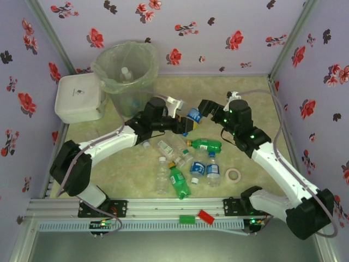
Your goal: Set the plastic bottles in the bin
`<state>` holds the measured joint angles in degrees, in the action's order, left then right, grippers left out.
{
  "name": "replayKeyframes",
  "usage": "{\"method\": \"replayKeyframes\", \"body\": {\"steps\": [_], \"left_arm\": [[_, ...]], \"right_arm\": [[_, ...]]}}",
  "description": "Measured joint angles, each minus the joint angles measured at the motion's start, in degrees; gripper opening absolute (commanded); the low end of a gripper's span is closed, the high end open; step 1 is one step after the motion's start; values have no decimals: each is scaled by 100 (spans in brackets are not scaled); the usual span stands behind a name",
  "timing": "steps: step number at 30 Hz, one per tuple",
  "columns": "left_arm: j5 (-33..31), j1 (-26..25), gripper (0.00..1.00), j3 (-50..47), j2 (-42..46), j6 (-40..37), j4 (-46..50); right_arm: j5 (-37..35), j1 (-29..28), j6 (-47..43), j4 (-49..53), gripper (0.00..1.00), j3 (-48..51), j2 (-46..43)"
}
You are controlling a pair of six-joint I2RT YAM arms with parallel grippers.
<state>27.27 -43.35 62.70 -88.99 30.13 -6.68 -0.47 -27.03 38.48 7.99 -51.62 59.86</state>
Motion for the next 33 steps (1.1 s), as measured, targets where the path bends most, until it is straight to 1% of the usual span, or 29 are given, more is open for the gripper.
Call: {"method": "replayKeyframes", "body": {"steps": [3, 7, 11, 17, 19, 23, 27, 33], "left_arm": [[-203, 289, 48, 52, 328, -201, 286], [-415, 684, 46, 511, 584, -501, 682], [-643, 1064, 46, 1215, 649, -815, 1075], [-1191, 1613, 46, 2223, 664, -1329, 1637], [-1394, 1864, 47, 2516, 660, -1451, 1862], [-1727, 2382, 47, 3088, 522, -1600, 2227], [-2009, 2839, 47, 3460, 227, -1709, 2546], [-2306, 3185, 49, 3724, -391, -1770, 3047]], "right_arm": [[-345, 28, -52, 188, 100, 2, -251], [-579, 61, -61, 234, 100, 85, -376], [-621, 70, -59, 286, 100, 284, -308], [-553, 90, -42, 328, 100, 470, 42], [-494, 90, -42, 330, 100, 470, 155], [-378, 90, -42, 380, 100, 470, 330], [-297, 90, -42, 455, 100, 470, 409], [-192, 90, -44, 562, 100, 470, 452]]}}
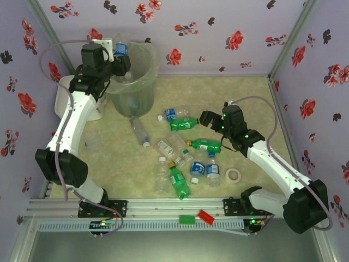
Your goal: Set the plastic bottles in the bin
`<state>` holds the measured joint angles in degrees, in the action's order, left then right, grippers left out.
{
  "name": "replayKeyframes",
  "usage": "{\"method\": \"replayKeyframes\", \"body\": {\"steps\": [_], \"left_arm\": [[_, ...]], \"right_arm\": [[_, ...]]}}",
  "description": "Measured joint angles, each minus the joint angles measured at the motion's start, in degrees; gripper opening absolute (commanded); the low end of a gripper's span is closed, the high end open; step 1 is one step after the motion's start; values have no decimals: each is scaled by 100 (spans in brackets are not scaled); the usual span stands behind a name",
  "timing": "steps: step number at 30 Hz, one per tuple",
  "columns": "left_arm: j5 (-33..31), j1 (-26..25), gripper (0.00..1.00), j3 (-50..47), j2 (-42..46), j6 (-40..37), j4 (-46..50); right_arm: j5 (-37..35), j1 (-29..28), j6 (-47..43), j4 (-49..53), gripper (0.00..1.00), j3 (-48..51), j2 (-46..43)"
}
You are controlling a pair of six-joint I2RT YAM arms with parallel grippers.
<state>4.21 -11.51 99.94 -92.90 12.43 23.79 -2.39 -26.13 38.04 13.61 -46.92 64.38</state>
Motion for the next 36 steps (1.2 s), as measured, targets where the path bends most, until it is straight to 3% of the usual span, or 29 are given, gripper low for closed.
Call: {"method": "replayKeyframes", "body": {"steps": [5, 10, 14, 23, 27, 31, 36], "left_arm": [[-125, 81, 54, 122, -468, -22, 278], [-175, 81, 82, 389, -841, -48, 577], [-170, 81, 99, 603, -949, -50, 737], [-31, 61, 100, 586, -525, 116, 752], [48, -17, 100, -299, 516, 356, 319], [166, -138, 100, -1923, 1906, 841, -520], [356, -450, 100, -3757, 2994, 1478, -1419]], "right_arm": [[52, 0, 2, 136, 100, 0, 4], [70, 0, 2, 240, 100, 0, 2], [70, 0, 2, 310, 100, 0, 0], [138, 0, 0, 435, 100, -4, 24], [258, 0, -2, 483, 100, -17, 157], [398, 0, -11, 671, 100, -17, 269], [531, -2, -61, 1073, 100, -28, 271]]}}
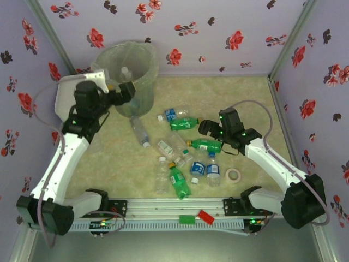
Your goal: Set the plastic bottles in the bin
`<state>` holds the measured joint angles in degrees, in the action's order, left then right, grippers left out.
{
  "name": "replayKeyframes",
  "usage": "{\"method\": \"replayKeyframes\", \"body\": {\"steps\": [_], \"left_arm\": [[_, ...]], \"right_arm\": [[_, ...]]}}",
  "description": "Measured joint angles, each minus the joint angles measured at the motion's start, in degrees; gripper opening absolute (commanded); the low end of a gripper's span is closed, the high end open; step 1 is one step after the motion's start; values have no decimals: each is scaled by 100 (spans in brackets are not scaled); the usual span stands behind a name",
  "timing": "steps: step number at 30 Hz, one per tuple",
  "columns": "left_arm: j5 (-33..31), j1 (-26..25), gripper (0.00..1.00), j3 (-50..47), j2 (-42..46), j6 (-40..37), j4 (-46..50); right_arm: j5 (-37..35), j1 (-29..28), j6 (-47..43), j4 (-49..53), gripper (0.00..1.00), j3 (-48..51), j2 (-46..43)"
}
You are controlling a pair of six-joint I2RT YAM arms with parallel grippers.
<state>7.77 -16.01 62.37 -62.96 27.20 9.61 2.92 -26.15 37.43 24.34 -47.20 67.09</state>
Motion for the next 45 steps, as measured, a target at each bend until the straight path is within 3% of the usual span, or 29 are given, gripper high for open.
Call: {"method": "replayKeyframes", "body": {"steps": [9, 18, 25, 45], "left_arm": [[7, -1064, 100, -1947, 544, 857, -979], [-136, -1952, 100, -2312, -588, 1325, -2127], [-136, -2107, 100, -2192, -1038, 1344, -2415], [-177, -2166, 100, -2175, -1060, 1344, -2527]], "right_arm": [[33, -105, 70, 872, 100, -39, -190], [365, -179, 1305, 2, 100, 1102, -518], [459, -203, 2111, -1106, 100, 1668, -424], [-94, -7, 2116, -2352, 99, 1104, 1427]]}}
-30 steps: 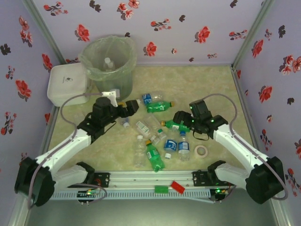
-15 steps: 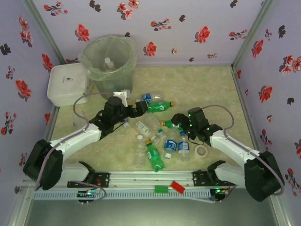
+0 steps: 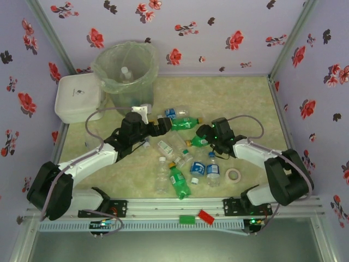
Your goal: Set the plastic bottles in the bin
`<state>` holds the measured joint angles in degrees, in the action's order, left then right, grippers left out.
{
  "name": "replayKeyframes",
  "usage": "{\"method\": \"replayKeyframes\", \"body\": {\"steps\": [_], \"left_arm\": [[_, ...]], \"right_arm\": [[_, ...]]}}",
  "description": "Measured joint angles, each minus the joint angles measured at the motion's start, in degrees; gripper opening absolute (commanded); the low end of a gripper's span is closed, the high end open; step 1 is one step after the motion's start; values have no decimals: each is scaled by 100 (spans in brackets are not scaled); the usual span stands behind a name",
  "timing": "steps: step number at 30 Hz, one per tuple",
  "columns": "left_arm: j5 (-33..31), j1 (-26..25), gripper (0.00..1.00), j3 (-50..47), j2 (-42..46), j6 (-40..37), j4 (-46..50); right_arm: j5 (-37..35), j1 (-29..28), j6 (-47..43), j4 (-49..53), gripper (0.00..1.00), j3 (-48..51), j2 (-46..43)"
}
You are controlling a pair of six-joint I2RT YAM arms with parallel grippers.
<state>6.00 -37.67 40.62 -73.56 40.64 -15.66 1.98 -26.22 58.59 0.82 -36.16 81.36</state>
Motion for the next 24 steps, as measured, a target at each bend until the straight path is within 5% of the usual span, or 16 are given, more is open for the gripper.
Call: {"method": "replayKeyframes", "body": {"steps": [24], "left_arm": [[-2, 0, 100, 181, -24, -26, 153]], "right_arm": [[-195, 247, 649, -450, 58, 52, 564]]}}
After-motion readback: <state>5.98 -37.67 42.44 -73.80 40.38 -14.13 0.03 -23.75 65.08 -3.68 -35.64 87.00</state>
